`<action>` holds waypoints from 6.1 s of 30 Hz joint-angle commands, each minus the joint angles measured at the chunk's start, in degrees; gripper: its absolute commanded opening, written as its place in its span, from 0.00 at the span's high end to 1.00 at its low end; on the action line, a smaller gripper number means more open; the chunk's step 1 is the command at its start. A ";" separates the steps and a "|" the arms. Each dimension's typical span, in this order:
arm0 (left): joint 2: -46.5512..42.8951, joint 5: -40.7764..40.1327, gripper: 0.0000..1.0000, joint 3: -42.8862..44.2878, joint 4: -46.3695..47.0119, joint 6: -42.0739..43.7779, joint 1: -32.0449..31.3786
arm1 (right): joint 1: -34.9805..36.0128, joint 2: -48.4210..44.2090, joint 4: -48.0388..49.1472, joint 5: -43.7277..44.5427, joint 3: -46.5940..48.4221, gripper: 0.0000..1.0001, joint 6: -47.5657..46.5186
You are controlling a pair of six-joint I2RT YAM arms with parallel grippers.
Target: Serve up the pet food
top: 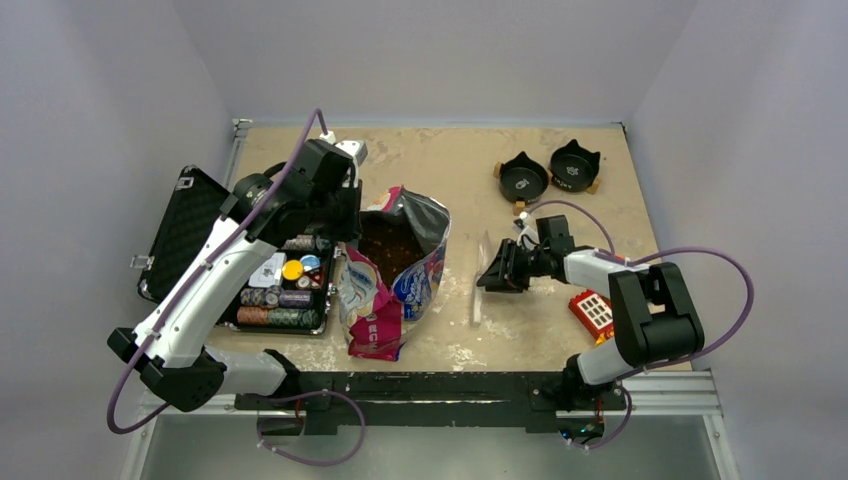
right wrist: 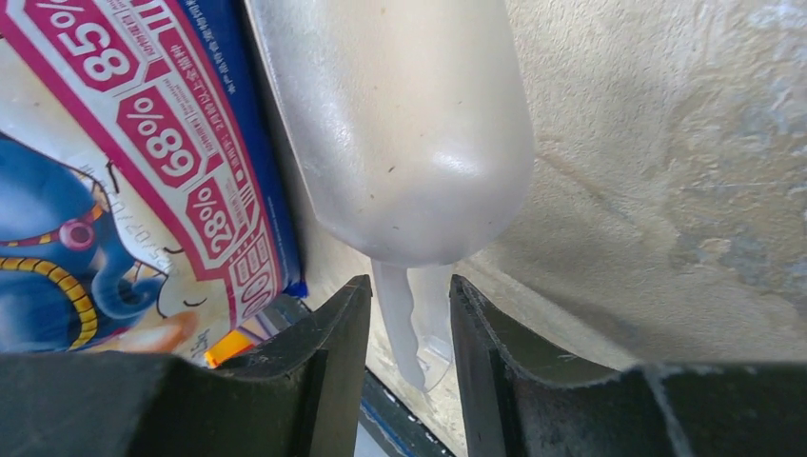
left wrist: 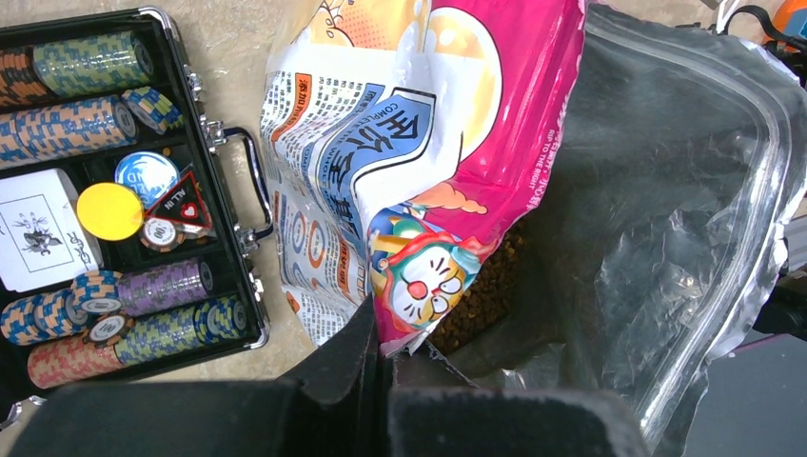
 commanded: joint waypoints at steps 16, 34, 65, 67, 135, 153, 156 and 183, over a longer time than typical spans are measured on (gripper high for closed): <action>-3.91 5.70 1.00 2.16 7.36 0.00 -0.04 | 20.88 -3.95 -12.22 39.78 9.43 0.50 3.90; -8.62 5.27 1.00 -1.00 6.94 -0.05 -0.08 | 36.07 -3.31 -16.48 51.86 17.42 0.71 3.60; -8.73 7.67 1.00 -2.04 6.60 -1.62 -0.05 | 35.95 2.73 -4.99 48.66 11.16 0.92 1.57; -8.64 7.76 1.00 -2.03 6.56 -1.66 -0.03 | 31.81 0.92 3.94 34.22 7.03 0.94 1.88; -10.40 2.90 1.00 -4.49 6.66 -9.39 -0.06 | -1.77 -4.43 20.00 -1.23 -8.08 0.68 2.54; -11.80 2.87 1.00 -5.79 7.04 -9.46 -0.05 | 20.46 -2.07 -5.02 32.38 9.41 0.65 -12.41; -11.98 2.84 1.00 -6.06 7.04 -9.37 -0.03 | 20.97 -1.72 -4.96 33.65 9.56 0.65 -12.46; -12.29 4.42 1.00 -6.33 8.34 -9.12 -0.05 | 22.42 -0.67 -8.61 37.78 14.62 0.65 -16.37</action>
